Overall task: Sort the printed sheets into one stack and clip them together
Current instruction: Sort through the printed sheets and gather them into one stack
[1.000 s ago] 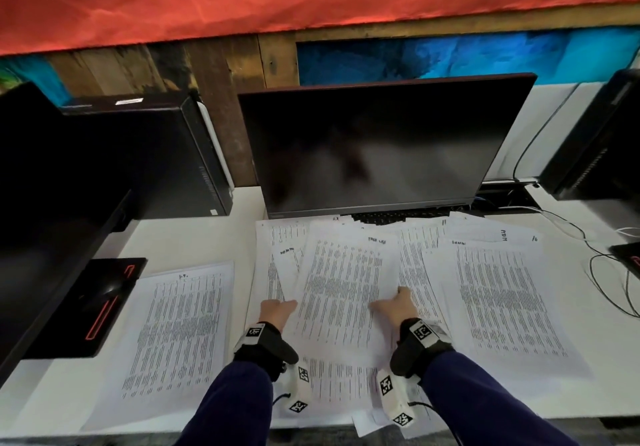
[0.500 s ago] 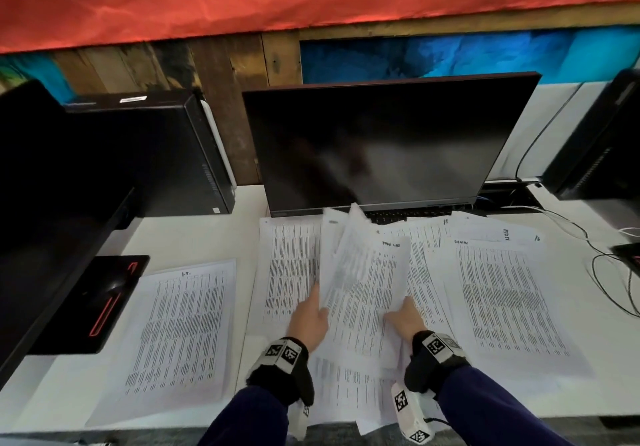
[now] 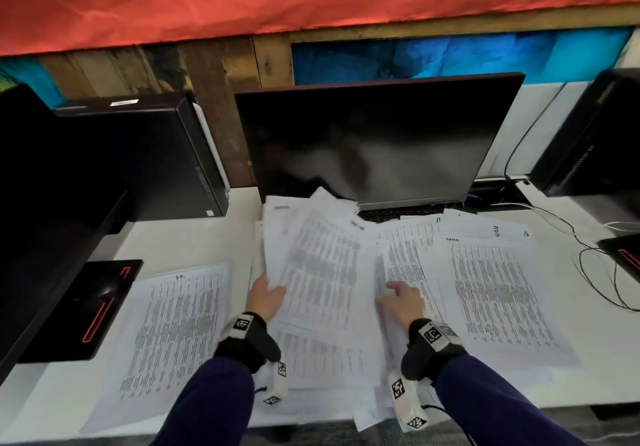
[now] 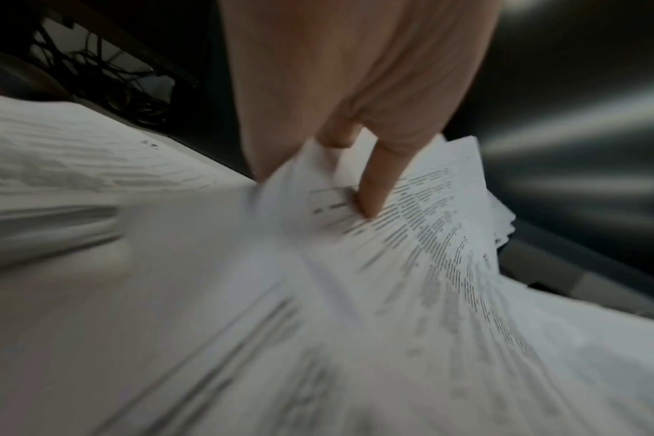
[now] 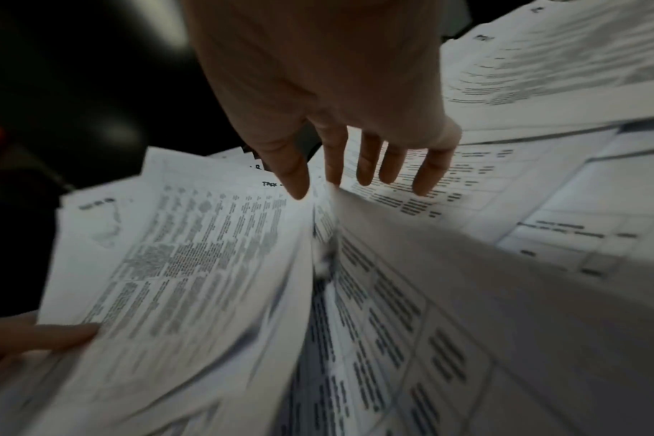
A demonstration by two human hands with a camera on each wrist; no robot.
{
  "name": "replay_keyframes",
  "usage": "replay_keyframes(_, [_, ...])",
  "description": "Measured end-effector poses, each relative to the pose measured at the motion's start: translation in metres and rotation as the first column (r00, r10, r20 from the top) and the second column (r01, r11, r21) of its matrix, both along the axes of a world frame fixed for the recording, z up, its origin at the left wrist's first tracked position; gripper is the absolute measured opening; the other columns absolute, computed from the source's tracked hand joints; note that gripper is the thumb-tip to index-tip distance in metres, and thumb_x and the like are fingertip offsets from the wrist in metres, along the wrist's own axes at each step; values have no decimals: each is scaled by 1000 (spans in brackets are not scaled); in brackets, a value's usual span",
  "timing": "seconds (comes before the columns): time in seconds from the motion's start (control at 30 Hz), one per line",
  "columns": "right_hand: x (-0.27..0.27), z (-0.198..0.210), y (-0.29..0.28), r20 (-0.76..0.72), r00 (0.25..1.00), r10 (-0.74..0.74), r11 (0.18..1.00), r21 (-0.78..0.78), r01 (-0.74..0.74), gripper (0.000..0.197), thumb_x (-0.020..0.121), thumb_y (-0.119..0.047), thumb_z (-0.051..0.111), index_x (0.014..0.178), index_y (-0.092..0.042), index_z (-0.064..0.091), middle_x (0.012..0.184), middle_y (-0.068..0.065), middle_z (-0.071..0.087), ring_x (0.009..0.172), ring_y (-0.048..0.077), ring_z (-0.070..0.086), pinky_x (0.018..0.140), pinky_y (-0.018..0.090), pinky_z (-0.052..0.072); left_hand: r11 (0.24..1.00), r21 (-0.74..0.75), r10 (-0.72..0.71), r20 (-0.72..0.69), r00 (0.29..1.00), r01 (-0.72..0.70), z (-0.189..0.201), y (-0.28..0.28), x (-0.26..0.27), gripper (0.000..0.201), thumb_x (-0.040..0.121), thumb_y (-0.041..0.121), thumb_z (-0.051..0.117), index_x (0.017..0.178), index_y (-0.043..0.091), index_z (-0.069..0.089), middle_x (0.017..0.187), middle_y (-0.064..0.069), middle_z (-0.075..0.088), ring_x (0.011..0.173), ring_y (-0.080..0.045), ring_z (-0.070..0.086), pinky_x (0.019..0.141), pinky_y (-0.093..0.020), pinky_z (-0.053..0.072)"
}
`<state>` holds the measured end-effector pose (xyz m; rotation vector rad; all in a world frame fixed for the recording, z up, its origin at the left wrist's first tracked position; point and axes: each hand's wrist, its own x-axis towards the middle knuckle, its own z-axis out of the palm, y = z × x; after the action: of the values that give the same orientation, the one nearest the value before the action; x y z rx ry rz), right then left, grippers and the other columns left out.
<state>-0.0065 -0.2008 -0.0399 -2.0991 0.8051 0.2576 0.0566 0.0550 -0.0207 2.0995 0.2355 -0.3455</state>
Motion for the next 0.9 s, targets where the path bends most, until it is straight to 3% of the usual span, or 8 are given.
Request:
replay_keyframes(0.13, [0,5,22,-28,991,134,893,-429,-133,49,90,-25,51,137,-21,42,143,7,33,131,26,31,107,47,27,943,329,86,-100,991,-48,-31,22,13,39,84,16,44,122,14,57,114,-17,59,103,-33,57,97,-36,47])
replay_keyframes(0.2, [3,2,32,8,978,210,849,-498,-178,48,92,-24,47,139,-18,40,143,6,35,130,25,34,106,43,29,922,387,84,-142,986,-23,-36,23,13,38,81,18,42,116,14,57,114,-18,55,105,-34,55,99,-39,46])
replay_keyframes(0.3, [9,-3,43,21,972,235,950,-219,-224,49,94,-23,47,140,-8,38,139,13,41,125,28,43,105,41,38,936,351,113,-200,973,-37,-39,19,12,36,83,17,43,117,16,54,124,-18,45,112,-35,49,103,-37,40])
replay_keyframes(0.4, [15,-4,48,-4,1000,-10,988,154,11,66,86,-28,60,142,-7,32,140,17,33,123,33,43,101,42,43,953,286,152,-179,972,-96,-39,16,13,34,84,19,47,117,17,57,123,-17,41,108,-35,51,101,-39,43])
replay_keyframes(0.5, [19,0,52,-113,968,-222,899,361,248,75,77,-26,71,139,-4,34,135,18,38,105,32,50,77,39,53,965,212,166,-54,985,-151,-42,12,7,31,88,13,49,118,9,57,115,-15,47,104,-33,54,92,-31,45])
replay_keyframes(0.63, [19,-2,54,-163,959,-230,804,523,282,49,79,-5,70,122,11,52,93,18,62,64,23,56,43,20,42,988,120,85,71,994,-93,-44,7,-7,29,91,10,48,119,4,55,106,-13,55,98,-28,59,87,-33,50])
replay_keyframes(0.83, [6,1,58,-130,982,-138,832,523,186,44,82,-5,66,120,12,51,108,22,63,94,35,62,80,39,52,987,134,82,44,996,-88,-44,9,-14,41,90,10,52,129,4,40,124,-17,40,111,-31,50,94,-32,42])
replay_keyframes(0.9, [2,3,54,-125,975,-185,902,371,219,48,78,-15,63,119,7,54,113,21,61,103,36,59,90,41,50,992,54,114,20,993,-115,-43,11,-14,50,88,6,55,134,5,34,128,-19,42,118,-31,48,100,-36,41])
